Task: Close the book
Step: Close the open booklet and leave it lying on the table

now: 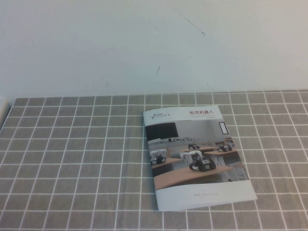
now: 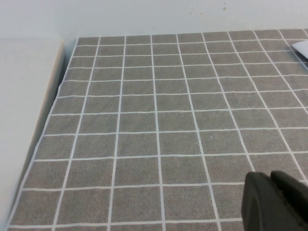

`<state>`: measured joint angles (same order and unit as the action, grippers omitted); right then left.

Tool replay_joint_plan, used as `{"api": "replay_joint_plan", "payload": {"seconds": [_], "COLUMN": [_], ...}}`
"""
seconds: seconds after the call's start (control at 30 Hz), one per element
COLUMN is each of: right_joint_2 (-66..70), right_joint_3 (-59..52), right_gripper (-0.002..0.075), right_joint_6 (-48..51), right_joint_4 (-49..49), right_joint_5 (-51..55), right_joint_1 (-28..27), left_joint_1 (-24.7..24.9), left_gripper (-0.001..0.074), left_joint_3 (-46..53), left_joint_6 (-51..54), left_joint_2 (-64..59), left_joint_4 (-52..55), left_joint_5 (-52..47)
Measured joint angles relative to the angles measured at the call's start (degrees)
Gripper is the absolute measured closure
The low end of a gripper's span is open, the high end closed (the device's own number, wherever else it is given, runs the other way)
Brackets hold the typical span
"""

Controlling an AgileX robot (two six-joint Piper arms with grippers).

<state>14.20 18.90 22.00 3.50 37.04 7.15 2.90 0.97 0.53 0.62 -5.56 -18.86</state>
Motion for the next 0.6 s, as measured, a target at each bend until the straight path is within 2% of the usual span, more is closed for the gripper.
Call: {"api": "replay_joint_plan", "payload": {"seconds": [0.17, 0.4, 0.5, 0.6], "right_joint_2": [-3.8, -9.72, -12.74, -14.58], "right_joint_3": [-0.18, -10.58, -16.86, -20.16], "right_gripper": [0.0729, 0.0729, 0.0729, 0.0729], "right_joint_6": [-0.34, -2.8, -2.8, -2.8], "right_joint_4": [-0.21, -2.74, -2.94, -3.05], "right_joint_5": [-0.41, -13.66, -19.29, -19.68], "right_joint_1": [-5.07, -12.31, -13.44, -13.56], "left_joint_1": [0.0, 0.0, 0.0, 0.0], "left_gripper": [0.0737, 0.0737, 0.0737, 0.0737], "left_joint_3": [-0.04, -0.04, -0.04, -0.04], "left_joint_6": [0.0, 0.0, 0.0, 0.0], "left_joint_2": [0.04, 0.04, 0.04, 0.04], "left_joint_4": [0.0, 0.0, 0.0, 0.0], "left_joint_5": [0.0, 0.0, 0.0, 0.0]}}
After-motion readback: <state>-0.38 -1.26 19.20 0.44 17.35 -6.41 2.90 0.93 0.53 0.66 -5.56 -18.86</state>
